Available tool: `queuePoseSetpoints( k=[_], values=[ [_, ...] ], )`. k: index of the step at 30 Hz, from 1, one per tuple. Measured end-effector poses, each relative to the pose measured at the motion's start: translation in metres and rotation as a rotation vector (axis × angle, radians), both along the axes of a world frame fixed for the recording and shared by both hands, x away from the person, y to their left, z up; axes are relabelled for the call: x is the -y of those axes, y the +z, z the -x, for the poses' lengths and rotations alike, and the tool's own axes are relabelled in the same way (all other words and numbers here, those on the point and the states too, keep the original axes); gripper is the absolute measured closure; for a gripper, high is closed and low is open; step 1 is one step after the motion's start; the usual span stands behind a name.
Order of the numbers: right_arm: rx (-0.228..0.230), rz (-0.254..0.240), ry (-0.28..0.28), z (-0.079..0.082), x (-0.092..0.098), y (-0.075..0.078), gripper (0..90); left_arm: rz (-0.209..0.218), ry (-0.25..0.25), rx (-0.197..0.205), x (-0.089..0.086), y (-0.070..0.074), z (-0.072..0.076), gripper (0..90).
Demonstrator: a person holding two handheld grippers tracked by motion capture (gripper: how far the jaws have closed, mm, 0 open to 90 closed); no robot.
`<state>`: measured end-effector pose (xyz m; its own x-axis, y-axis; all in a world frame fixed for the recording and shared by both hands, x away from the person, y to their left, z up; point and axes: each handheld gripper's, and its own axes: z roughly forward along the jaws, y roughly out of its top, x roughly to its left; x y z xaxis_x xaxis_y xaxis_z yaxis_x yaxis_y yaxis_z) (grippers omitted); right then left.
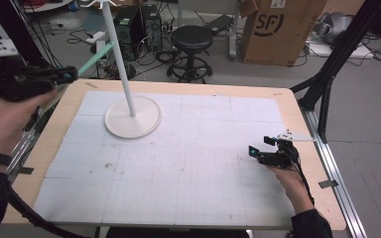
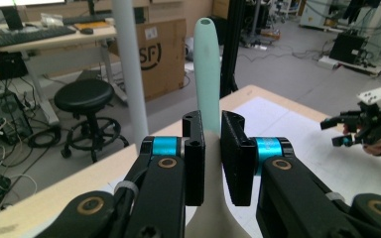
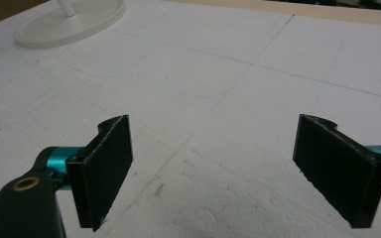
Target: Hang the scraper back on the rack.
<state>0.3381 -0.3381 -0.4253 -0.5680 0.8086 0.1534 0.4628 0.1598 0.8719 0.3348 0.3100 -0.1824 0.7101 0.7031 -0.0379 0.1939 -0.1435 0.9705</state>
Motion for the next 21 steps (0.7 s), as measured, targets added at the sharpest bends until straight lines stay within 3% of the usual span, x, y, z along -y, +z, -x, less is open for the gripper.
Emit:
queuePoseSetpoints(
  k=[8, 16, 21],
  values=[
    [-0.006, 0.003, 0.001, 0.0, 0.0, -0.001, 14.6, 0.047, -0.004, 0.034, -0.03, 0.028, -0.007, 80.7],
    [-0.011, 0.002, 0.0, -0.001, 0.0, -0.002, 14.6, 0.056, 0.008, 0.059, -0.039, 0.046, -0.017, 80.7],
    [-0.011, 0.002, -0.003, -0.002, 0.001, -0.002, 14.6, 0.056, 0.017, 0.063, -0.04, 0.05, -0.022, 80.6]
  ],
)
